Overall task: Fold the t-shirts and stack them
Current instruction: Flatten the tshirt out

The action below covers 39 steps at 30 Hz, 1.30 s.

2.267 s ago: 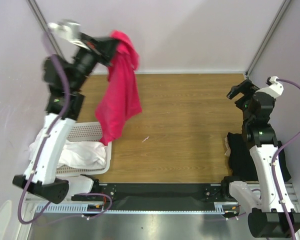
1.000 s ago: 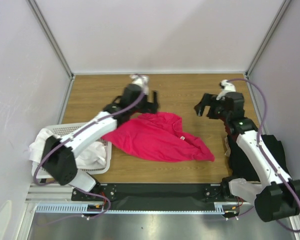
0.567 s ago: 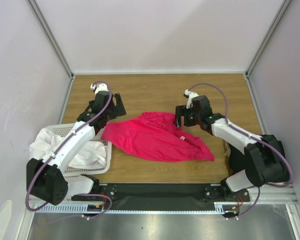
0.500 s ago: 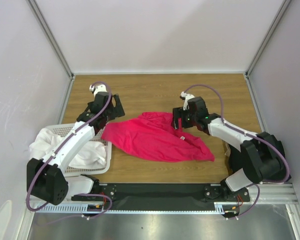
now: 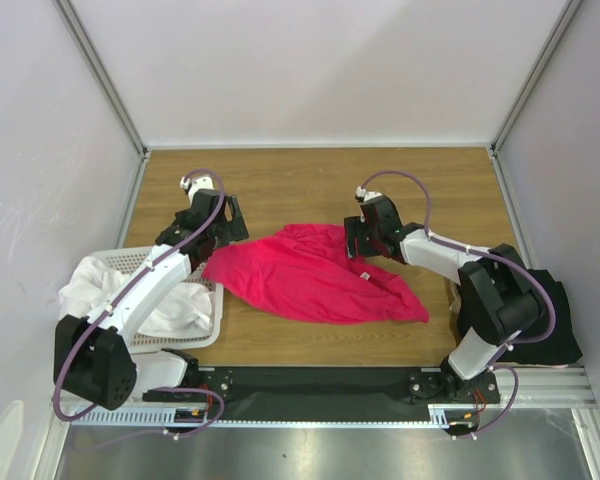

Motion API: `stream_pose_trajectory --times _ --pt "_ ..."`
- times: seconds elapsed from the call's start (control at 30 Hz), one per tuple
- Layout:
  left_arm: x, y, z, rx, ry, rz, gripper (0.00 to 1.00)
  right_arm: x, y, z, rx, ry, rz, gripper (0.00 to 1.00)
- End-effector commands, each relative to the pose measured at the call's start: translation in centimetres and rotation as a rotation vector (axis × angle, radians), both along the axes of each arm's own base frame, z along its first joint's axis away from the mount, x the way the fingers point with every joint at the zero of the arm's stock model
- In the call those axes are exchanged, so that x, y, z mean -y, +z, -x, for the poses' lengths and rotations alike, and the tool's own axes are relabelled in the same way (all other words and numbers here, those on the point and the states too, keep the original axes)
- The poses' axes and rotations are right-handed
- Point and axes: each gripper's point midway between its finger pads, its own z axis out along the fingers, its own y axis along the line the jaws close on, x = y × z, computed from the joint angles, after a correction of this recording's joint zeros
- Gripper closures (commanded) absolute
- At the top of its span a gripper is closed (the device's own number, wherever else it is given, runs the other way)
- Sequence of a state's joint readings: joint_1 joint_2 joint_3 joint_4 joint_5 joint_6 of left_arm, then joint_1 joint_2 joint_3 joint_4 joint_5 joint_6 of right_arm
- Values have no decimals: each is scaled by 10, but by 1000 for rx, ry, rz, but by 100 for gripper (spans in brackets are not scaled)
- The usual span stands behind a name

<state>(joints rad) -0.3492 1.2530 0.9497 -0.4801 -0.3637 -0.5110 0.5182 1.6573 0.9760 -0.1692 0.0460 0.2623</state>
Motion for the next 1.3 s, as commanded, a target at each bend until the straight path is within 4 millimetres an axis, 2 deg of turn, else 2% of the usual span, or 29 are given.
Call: stream_pose_trajectory --times 0.0,0.1,0.2,0.23,0.3,0.37,0.4,0.53,0.57,0.67,0.77,0.8,0.87,0.93,1.27 --pt "-3 17 -5 62 1 -8 0 -11 16 -18 62 -22 2 31" --pt "-4 17 -5 64 1 -11 0 -18 14 -21 69 -13 15 32" --pt "-4 17 -5 67 -2 -9 0 -19 0 -23 43 -17 39 36" --pt "-4 17 -5 67 -2 -12 0 -18 2 -25 47 -27 41 37" --pt "-5 18 -4 68 0 -14 0 -11 -9 -25 24 -64 85 44" --pt "-5 19 -4 69 -2 -16 0 -9 -10 -26 18 -83 96 52" --pt "-5 20 -4 71 -3 -14 0 -8 -9 -27 21 -85 99 58" --pt "-3 22 -6 78 -12 -10 0 -7 1 -30 52 -101 95 95" --pt "-2 23 -6 79 -15 -8 0 -4 7 -32 68 -117 99 100" --pt "1 24 -8 76 -32 -7 0 5 17 -36 103 -138 124 100" --pt "2 25 -9 82 -43 -5 0 16 36 -42 147 -167 107 100" --pt "4 26 -9 85 -50 -2 0 25 41 -44 157 -188 97 100" --pt "6 29 -10 95 -63 5 0 32 48 -48 165 -199 65 100" --pt "11 29 -11 100 -85 15 1 50 53 -53 178 -240 51 100" --pt "38 23 -19 87 -167 -16 2 130 54 -63 197 -414 12 100"
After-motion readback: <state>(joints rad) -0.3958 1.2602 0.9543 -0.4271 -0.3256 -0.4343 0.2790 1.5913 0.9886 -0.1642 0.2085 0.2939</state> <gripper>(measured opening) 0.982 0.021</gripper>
